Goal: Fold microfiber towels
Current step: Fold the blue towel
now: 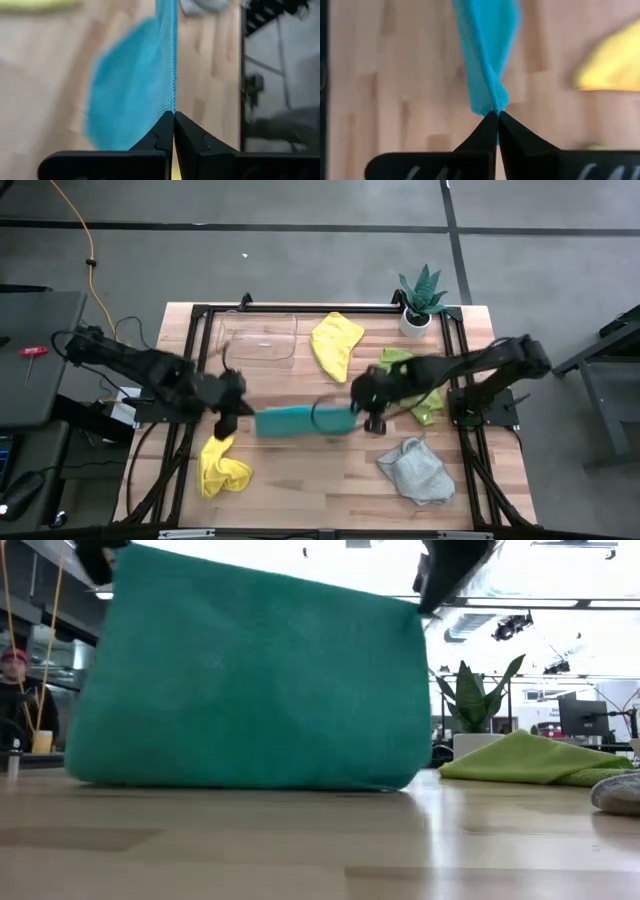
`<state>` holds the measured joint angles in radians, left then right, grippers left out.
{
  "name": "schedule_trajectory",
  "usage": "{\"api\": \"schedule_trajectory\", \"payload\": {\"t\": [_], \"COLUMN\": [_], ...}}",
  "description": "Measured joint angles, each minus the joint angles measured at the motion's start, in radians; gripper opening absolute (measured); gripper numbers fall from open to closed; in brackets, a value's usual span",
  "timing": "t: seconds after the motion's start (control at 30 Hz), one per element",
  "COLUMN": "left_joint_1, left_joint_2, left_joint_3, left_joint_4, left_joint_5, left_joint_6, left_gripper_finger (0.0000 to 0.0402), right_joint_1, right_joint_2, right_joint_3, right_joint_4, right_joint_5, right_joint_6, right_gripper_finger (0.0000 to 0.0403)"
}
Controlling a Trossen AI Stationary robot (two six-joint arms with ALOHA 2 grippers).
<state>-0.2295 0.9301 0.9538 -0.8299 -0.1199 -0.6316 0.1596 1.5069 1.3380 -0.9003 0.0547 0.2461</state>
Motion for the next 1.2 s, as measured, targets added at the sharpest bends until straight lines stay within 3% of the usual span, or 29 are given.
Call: {"api": "schedule_trajectory", "payload": {"t": [0.3,0.57,0.73,0.97,1.2], "left_joint_1": [0.233,0.328,0.291,0.160,-0.022], "left_joint_2": [-0.052,-0.052,-0.046,-0.039,-0.034], "left_joint_3": [0.154,0.200,0.190,0.059,-0.184], "left_joint_4": [-0.133,-0.189,-0.270,-0.259,-0.045], "left_joint_5": [-0.049,-0.096,-0.102,-0.078,0.008], "left_joint_6": [0.185,0.398,0.429,0.277,0.007], "left_gripper_finger": [0.0000,0.0000,0.0000,0.0000,0.0000], "right_joint_1": [-0.176,-0.190,-0.108,0.037,0.158], "right_joint_2": [-0.121,-0.108,-0.089,-0.021,0.073], "right_joint_3": [0.046,0.154,0.140,0.004,-0.164], "right_joint_4": [-0.030,-0.062,-0.070,0.021,0.277], "right_joint_5": [0.093,0.183,0.181,0.181,0.096], "right_joint_6": [-0.145,-0.194,-0.110,0.061,0.225], "right_gripper_finger": [0.0000,0.0000,0.0000,0.0000,0.0000]}}
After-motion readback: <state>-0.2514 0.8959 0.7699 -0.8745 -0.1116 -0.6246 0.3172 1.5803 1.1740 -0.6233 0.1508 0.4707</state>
